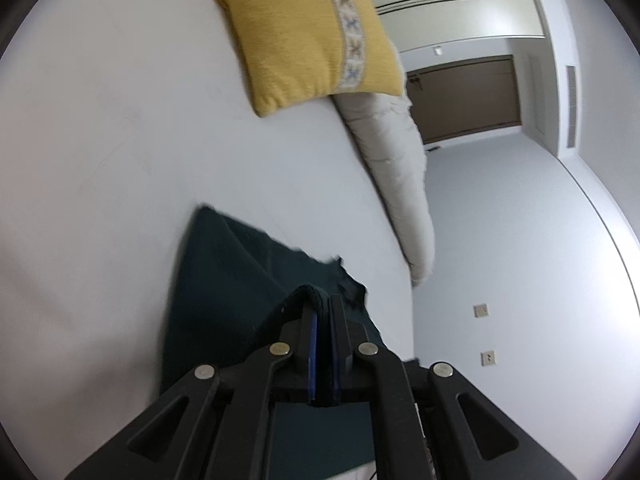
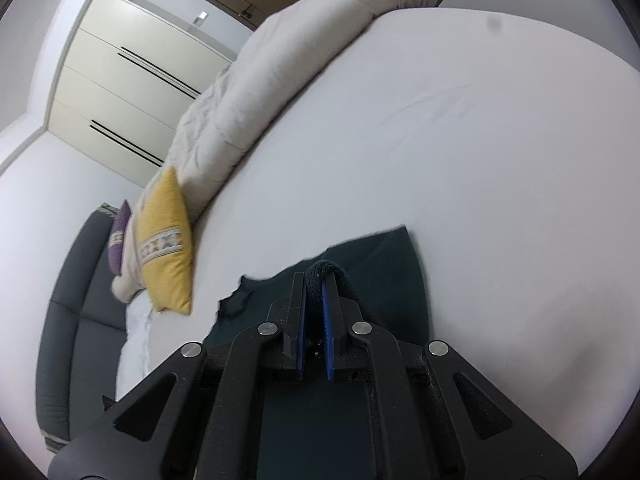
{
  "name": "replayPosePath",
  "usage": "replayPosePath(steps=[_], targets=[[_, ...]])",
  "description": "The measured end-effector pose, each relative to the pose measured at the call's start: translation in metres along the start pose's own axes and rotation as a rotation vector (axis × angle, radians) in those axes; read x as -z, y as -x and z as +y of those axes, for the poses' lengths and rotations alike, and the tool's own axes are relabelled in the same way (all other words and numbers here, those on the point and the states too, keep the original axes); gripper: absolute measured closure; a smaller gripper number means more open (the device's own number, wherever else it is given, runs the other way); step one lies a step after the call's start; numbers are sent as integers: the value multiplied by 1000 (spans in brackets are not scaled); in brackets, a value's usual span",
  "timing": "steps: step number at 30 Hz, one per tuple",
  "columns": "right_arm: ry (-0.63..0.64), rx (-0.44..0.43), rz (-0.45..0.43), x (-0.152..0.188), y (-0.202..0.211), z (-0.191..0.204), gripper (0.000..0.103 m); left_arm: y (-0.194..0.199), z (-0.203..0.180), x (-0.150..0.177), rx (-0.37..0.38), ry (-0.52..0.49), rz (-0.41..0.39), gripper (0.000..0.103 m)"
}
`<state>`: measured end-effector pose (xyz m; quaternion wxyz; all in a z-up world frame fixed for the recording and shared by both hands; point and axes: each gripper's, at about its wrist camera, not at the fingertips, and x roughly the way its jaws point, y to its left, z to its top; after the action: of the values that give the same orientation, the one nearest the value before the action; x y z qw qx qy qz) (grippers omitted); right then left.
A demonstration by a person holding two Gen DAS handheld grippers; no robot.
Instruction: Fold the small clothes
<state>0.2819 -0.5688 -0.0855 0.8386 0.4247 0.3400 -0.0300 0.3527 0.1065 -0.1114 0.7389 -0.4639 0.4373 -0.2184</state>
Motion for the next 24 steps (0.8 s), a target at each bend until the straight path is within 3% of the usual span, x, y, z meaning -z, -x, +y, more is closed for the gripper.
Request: replayPosePath(steps=[3,6,7,8,9,10,11,12,16,20,24], targets=[[8,43,4,-14,-32,-4,97,-17,2,-14,-13,-8,-2,97],[-11,93,36,-30,-69,-16,94,-39,2,-22,-91,-51,4,95],[-29,112,54,-34,-82,-22,93,-44,5,-24,-111,-57,3,88],[-39,134,59,-34,-91,-26,87,-49,9,-26,-122,-47,11,72],[-40,147,49,-35,-95,-28,67,-51,12,-28,-121,-33,10,64],[-40,143,32,-36,-96,-29,58,-48,15,-27,-115,-18,-4,48],[-39,111,8,-36,-95,-29,48,-44,16,-28,-115,-17,-20,42],[-26,107,-10,-36,-92,-28,43,-38,17,-27,-122,-32,-37,42],[43,141,-37,-31,-80,-20,43,-24,13,-20,-111,-52,-70,42],[114,144,-78,-18,-65,-1,43,-18,-2,-1,-179,-165,-68,42],[282,179,-28,16,-63,27,43,-17,-10,30,-277,-304,-66,42]])
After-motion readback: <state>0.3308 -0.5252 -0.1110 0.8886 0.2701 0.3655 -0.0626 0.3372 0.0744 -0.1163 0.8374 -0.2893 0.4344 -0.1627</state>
